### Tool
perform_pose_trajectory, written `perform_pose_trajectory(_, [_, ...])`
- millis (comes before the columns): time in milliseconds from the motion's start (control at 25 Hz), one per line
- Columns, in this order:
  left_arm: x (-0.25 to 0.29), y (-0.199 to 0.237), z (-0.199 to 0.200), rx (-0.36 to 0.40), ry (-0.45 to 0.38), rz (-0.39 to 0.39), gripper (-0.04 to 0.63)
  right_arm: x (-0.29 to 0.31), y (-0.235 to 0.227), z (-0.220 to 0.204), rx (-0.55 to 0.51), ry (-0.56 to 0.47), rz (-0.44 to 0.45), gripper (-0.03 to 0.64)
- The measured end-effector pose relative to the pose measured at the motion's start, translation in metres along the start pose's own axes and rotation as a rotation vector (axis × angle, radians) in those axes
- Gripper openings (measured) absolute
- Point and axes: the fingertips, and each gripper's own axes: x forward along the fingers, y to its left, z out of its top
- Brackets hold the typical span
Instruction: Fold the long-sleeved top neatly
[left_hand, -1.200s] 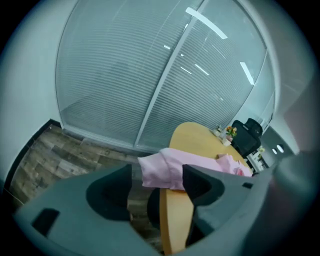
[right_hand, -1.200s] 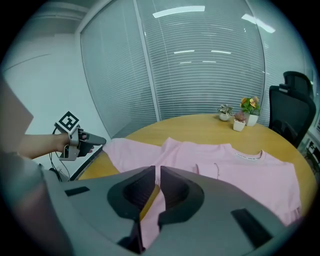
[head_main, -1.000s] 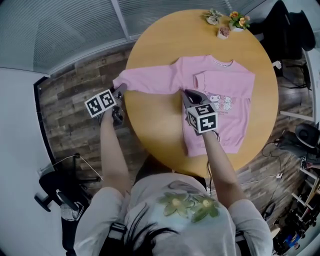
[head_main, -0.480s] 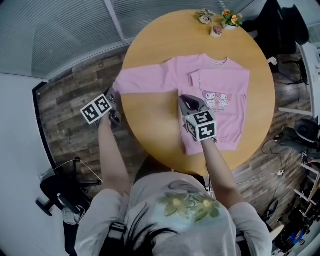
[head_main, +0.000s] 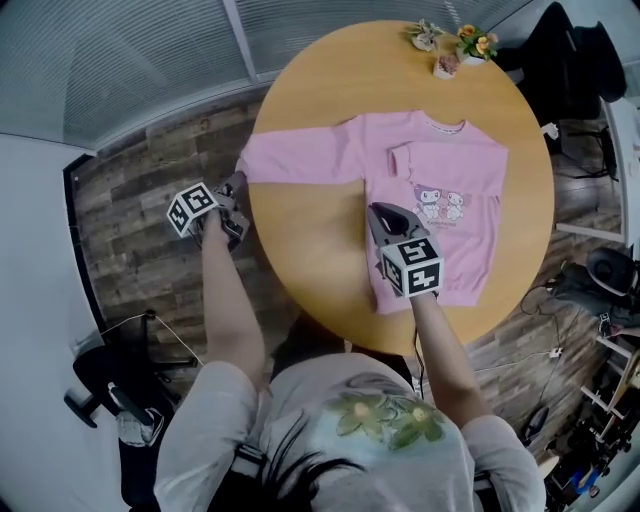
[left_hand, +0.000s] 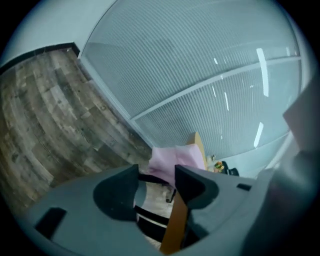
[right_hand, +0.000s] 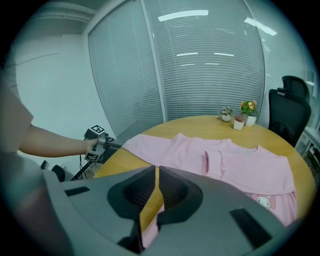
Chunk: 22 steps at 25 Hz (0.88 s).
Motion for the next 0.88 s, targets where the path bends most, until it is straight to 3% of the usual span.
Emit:
perform_pose_trajectory(200, [0.013,0.003,0.008,-0.233,-0.028,-0.211,0.209,0.012,0.017,-0.007,-0.010,0.019,0.022,0.034])
perform_pose_trajectory(280, [0.020,0.000,0.005,-0.285,-0.003,-0.286,0.209,0.016,0.022,-0.009,-0.019,0.025,0.027,0.034])
perform_pose_trajectory(360, [0.024,-0.001,0.005,-0.301,0.002,-0.306,0.201,0.019,0.025,-0.008,-0.028,0.029,0.030,0.034])
perform_pose_trajectory(480, [0.016,-0.005,0.014,-0.255,-0.060,-0.282,0.049,0.022,0.029,-0.006,-0.033,0.027,0.034,0.034])
perform_pose_trajectory(720, [-0.022,-0.034,0.036,-0.103,-0.166,-0.278,0.041,0.015,0.032,0.001,-0.035,0.012,0.037,0.034])
perform_pose_trajectory(880, [-0.049,-0.071,0.049,0.044,-0.218,-0.280,0.040,0.007,0.029,0.006,-0.024,-0.007,0.027,0.034])
